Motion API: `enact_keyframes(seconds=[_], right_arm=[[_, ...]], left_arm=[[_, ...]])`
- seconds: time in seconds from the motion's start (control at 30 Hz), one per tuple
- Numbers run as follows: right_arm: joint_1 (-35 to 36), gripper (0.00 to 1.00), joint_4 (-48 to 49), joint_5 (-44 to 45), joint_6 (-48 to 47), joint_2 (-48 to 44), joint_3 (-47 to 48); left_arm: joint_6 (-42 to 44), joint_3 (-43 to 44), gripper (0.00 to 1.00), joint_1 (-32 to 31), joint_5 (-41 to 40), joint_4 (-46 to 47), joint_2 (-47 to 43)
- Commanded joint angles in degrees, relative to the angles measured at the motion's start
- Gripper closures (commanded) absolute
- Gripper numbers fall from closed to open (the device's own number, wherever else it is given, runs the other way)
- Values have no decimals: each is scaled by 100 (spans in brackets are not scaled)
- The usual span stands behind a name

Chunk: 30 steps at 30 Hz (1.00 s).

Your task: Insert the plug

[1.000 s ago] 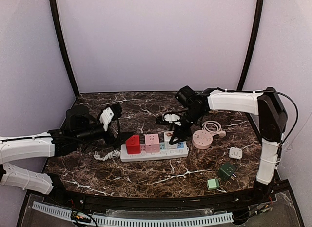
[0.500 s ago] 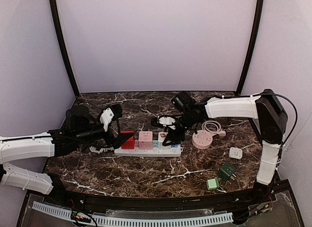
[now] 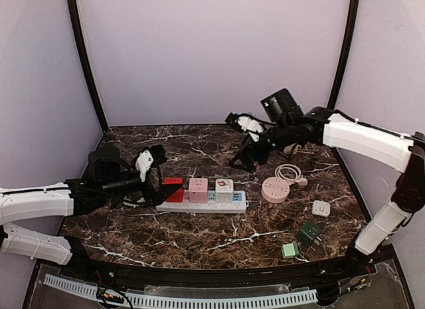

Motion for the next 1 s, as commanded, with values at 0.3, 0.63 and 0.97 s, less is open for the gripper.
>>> enact_keyframes(seconds=[0.3, 0.63, 0.97], right_arm=[[625, 21, -2827, -19, 3226, -1583, -1619], [2027, 1, -2845, 930, 760, -320, -277], [2120, 1, -4014, 1424, -1217, -317, -1872]], left_arm=[[-1110, -1002, 3, 38, -85, 663, -547], [-860, -1243, 4, 38, 79, 757, -909], [-433, -1438, 5, 46, 313, 696, -1343]])
